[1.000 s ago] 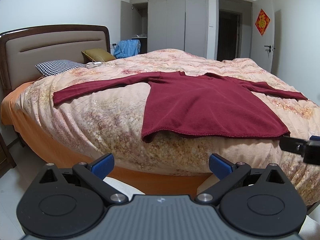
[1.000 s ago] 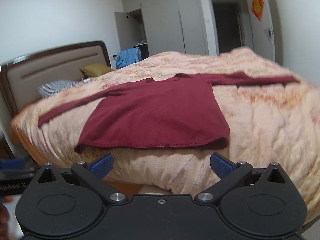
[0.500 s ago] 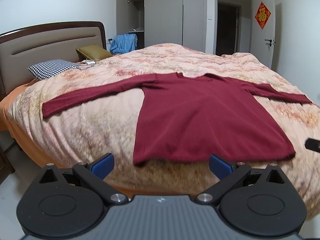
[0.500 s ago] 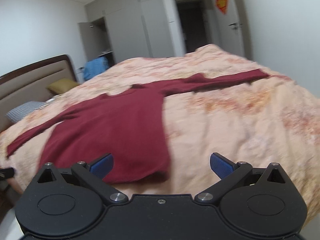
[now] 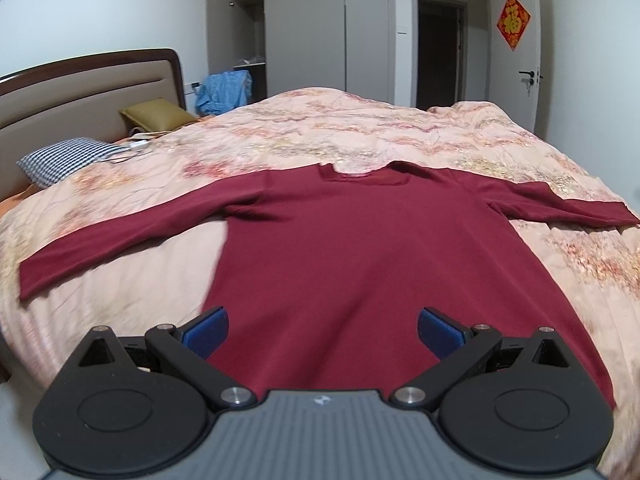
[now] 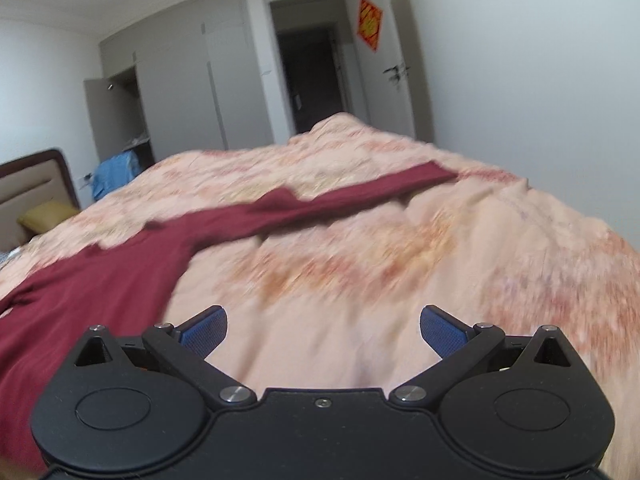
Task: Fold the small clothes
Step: 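Reach the right gripper to the sweater's sleeve cuff and grasp it, then carry the held sleeve across the sweater body and open the right gripper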
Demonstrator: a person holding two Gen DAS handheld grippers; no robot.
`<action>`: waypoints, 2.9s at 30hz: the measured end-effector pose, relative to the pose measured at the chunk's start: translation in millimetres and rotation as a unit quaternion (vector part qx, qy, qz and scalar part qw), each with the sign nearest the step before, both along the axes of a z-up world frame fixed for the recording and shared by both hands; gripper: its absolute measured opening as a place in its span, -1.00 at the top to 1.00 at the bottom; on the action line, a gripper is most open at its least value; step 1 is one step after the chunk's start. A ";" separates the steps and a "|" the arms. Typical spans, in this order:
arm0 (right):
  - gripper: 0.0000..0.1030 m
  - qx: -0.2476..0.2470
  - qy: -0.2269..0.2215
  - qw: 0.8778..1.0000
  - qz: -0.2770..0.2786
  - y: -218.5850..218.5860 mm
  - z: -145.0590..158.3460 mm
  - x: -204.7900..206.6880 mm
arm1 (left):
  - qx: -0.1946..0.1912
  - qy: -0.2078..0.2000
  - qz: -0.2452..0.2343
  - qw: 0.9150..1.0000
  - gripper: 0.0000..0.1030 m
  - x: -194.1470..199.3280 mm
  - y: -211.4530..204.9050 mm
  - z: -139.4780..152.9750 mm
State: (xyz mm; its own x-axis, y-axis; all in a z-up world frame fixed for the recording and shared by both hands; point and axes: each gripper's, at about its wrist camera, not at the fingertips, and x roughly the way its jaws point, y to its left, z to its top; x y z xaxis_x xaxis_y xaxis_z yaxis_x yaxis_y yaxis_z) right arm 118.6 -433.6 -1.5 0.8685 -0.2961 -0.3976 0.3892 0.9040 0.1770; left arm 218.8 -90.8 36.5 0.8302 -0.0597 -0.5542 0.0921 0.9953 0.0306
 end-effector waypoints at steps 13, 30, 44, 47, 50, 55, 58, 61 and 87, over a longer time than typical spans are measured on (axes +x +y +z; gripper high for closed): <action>-0.98 -0.079 0.003 0.996 -0.039 -138.7 13.4 131.1 | -0.033 0.011 -0.010 0.999 -1.00 115.8 -63.1 -48.7; -0.04 -0.042 0.094 0.993 -0.058 -279.1 -9.3 271.3 | 0.009 -0.007 -0.006 1.000 -1.00 128.4 -83.0 -99.5; 0.80 -0.035 0.105 0.988 -0.104 -284.1 2.7 249.3 | 0.009 -0.013 -0.006 1.000 -1.00 126.1 -83.3 -100.8; 0.79 -0.019 0.096 0.989 -0.108 -283.7 -0.4 246.0 | 0.008 -0.013 -0.007 1.000 -1.00 126.9 -83.0 -101.2; 0.79 -0.024 0.094 0.989 -0.110 -275.5 10.5 246.8 | 0.005 -0.012 -0.007 1.000 -1.00 127.7 -82.1 -101.4; 0.79 -0.052 0.069 0.993 -0.086 -241.6 54.6 248.9 | 0.000 -0.012 -0.008 1.000 -1.00 127.6 -80.6 -101.0; 0.79 -0.064 0.045 0.995 -0.055 -206.9 87.5 252.4 | -0.005 -0.005 -0.011 1.000 -1.00 129.0 -78.6 -96.9; 0.79 -0.074 0.018 0.997 -0.010 -161.8 117.2 260.8 | -0.026 0.010 -0.023 0.999 -1.00 130.7 -72.3 -87.3; 0.76 -0.153 0.063 0.924 0.343 277.6 36.9 351.1 | -0.055 0.000 0.101 0.993 -1.00 104.8 90.1 -33.2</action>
